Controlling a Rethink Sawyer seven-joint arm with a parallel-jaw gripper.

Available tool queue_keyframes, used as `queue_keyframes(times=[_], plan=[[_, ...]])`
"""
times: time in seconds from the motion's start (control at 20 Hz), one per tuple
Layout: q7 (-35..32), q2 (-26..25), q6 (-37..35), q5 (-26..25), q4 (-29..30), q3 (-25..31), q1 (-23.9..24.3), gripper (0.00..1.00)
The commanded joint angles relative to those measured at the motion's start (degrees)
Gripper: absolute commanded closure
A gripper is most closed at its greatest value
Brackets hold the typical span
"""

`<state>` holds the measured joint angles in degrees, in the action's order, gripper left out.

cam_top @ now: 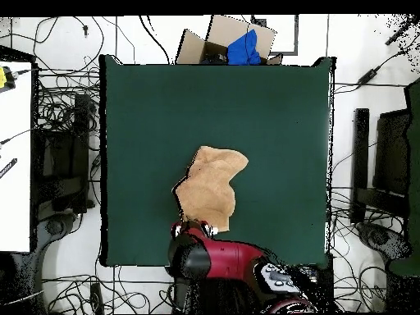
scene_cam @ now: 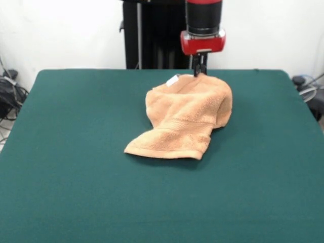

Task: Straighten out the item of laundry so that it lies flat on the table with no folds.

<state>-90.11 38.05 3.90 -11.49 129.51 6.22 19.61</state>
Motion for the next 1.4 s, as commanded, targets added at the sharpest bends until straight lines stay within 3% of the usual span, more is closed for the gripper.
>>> queue_keyframes(times=[0.05, 0.8, 1.4], plan=[[-14.0, 0.8, -0.2, 3.4, 2.5, -0.6, -0.5, 1.0], [-13.1, -0.1, 1.0, 2.4, 3.4, -1.9, 0.1, 1.0], [-10.5, -2.9, 2.2, 0.6, -1.0, -2.2, 2.3, 1.0]])
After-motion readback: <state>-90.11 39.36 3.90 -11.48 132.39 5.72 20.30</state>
